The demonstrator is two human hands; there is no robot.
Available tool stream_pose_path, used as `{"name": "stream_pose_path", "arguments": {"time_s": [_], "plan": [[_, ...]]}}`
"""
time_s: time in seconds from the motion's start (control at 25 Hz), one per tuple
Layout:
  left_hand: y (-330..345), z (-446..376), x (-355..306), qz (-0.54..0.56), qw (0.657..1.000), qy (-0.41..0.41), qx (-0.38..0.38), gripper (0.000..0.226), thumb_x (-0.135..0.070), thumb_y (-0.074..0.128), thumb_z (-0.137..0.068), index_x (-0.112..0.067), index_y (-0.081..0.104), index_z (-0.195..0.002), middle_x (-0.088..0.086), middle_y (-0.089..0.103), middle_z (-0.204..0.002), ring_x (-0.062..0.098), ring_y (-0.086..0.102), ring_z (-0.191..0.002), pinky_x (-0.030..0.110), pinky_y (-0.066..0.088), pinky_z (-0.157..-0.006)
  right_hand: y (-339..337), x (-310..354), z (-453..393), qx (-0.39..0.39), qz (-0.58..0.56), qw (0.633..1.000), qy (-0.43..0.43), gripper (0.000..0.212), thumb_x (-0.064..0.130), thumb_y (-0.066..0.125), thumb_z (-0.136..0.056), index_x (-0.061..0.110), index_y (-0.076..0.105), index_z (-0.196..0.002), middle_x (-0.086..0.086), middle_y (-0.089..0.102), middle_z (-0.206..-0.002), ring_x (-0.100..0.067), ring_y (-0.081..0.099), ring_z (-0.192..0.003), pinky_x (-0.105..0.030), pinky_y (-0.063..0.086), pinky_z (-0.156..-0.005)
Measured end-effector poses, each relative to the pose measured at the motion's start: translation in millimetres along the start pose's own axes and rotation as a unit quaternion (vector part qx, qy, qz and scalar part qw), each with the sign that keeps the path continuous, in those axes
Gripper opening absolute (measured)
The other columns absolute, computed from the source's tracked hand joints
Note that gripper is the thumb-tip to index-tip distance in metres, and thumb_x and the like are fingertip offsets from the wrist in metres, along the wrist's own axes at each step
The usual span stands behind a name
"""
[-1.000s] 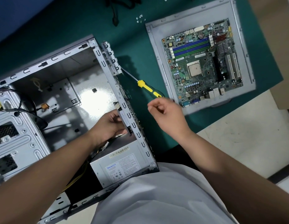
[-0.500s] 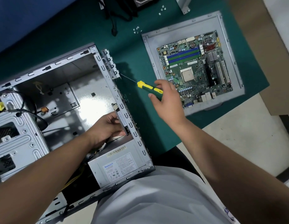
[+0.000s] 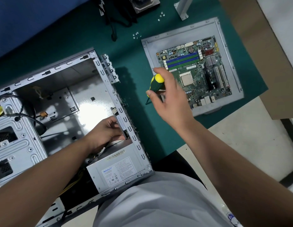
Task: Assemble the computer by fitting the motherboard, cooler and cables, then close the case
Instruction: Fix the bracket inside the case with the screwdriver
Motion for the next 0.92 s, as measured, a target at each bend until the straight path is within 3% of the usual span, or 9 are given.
{"name": "stream_pose_path", "arguments": {"time_s": [0.16, 0.24, 0.36, 0.56, 0.92], "plan": [[1.7, 2.3, -4.4, 0.001, 1.000, -0.002, 0.002, 0.025, 0.025, 0.057, -0.088, 0.022, 0.058, -0.113, 0.012, 0.078, -0.087, 0.018, 0.075, -0.079, 0.024, 0.060, -0.074, -5.1, -23.2, 2.6, -0.061, -0.126, 0.981, 0.133, 0.058, 0.022, 0.068, -0.096, 0.031, 0.036, -0.143, -0.001, 0.072, -0.102, -0.014, 0.074, -0.083, -0.041, 0.062, -0.077], [3.0, 4.0, -6.7, -0.005, 1.000, -0.002, 0.001, 0.024, 0.026, 0.056, -0.088, 0.024, 0.057, -0.112, 0.010, 0.078, -0.084, 0.017, 0.075, -0.077, 0.023, 0.060, -0.073, -8.7, -43.7, 8.9, -0.103, -0.243, 0.935, 0.238, 0.060, 0.018, 0.068, -0.095, 0.031, 0.034, -0.143, 0.002, 0.073, -0.102, -0.017, 0.076, -0.088, -0.043, 0.064, -0.076], [5.6, 6.8, -11.0, -0.016, 1.000, -0.003, 0.003, 0.023, 0.027, 0.055, -0.087, 0.025, 0.057, -0.110, 0.007, 0.077, -0.079, 0.014, 0.074, -0.073, 0.021, 0.058, -0.071, -3.8, -68.8, 28.9, -0.097, -0.319, 0.879, 0.342, 0.063, 0.015, 0.068, -0.096, 0.028, 0.033, -0.146, -0.007, 0.072, -0.110, -0.022, 0.076, -0.091, -0.041, 0.064, -0.076], [7.4, 9.0, -14.0, -0.023, 1.000, -0.011, -0.005, 0.025, 0.026, 0.054, -0.088, 0.028, 0.054, -0.112, 0.013, 0.075, -0.082, 0.014, 0.073, -0.072, 0.021, 0.058, -0.071, 11.6, -84.8, 50.4, -0.110, -0.391, 0.822, 0.399, 0.055, 0.009, 0.070, -0.095, 0.027, 0.039, -0.137, -0.018, 0.070, -0.112, -0.032, 0.076, -0.094, -0.042, 0.063, -0.076], [10.3, 10.9, -15.9, -0.033, 0.999, -0.021, -0.017, 0.024, 0.026, 0.052, -0.089, 0.028, 0.054, -0.113, 0.003, 0.076, -0.074, 0.010, 0.073, -0.069, 0.017, 0.056, -0.067, 21.9, -87.0, 58.3, -0.109, -0.410, 0.807, 0.411, 0.054, 0.007, 0.069, -0.096, 0.018, 0.038, -0.138, -0.026, 0.067, -0.116, -0.038, 0.073, -0.100, -0.041, 0.063, -0.075]]}}
Point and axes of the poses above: each hand's wrist, its own z-axis away from the middle knuckle, its own y-axis out of the palm, x = y × z, the point moved 3 cm from there along -z, towards the middle knuckle
